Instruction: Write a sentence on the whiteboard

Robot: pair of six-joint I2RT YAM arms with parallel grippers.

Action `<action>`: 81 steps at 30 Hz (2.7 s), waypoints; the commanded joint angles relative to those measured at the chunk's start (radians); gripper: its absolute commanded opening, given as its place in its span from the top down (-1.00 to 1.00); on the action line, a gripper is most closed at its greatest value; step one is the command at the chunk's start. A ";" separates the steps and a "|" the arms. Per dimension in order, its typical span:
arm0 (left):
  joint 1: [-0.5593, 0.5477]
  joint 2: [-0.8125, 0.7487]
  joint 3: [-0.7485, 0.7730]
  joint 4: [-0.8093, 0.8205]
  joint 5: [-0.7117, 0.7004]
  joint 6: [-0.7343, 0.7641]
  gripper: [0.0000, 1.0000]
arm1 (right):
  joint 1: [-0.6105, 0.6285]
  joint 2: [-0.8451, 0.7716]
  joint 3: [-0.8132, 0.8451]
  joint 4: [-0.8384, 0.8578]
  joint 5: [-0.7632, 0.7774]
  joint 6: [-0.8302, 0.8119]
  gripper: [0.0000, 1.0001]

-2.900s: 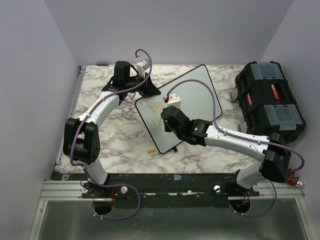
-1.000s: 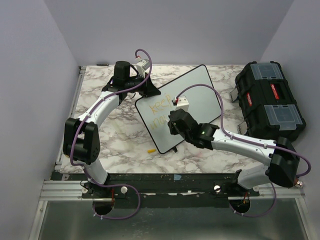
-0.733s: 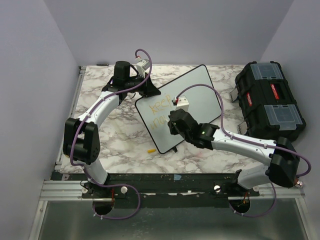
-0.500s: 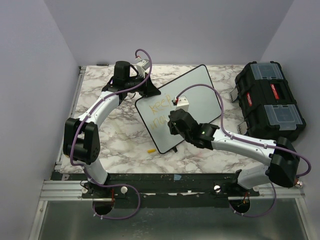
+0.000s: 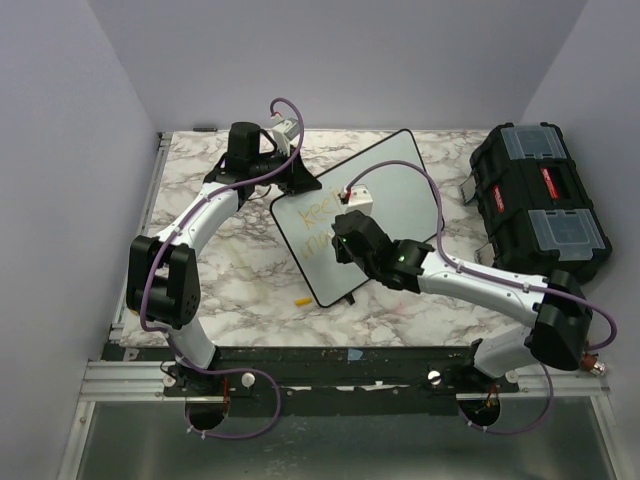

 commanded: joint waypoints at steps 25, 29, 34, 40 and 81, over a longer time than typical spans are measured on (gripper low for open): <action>-0.029 0.012 -0.034 -0.058 0.045 0.117 1.00 | -0.028 0.013 -0.018 -0.001 -0.086 -0.012 0.99; -0.029 0.013 -0.034 -0.059 0.045 0.117 1.00 | -0.027 0.002 -0.047 0.007 -0.134 -0.001 0.99; -0.029 0.016 -0.032 -0.057 0.045 0.116 1.00 | -0.028 -0.022 -0.083 0.000 -0.129 0.016 0.99; -0.029 0.014 -0.034 -0.058 0.045 0.115 1.00 | -0.026 -0.027 -0.095 -0.016 -0.093 0.026 0.99; -0.029 0.009 -0.036 -0.055 0.046 0.116 1.00 | -0.046 -0.046 0.078 -0.050 0.071 -0.071 0.99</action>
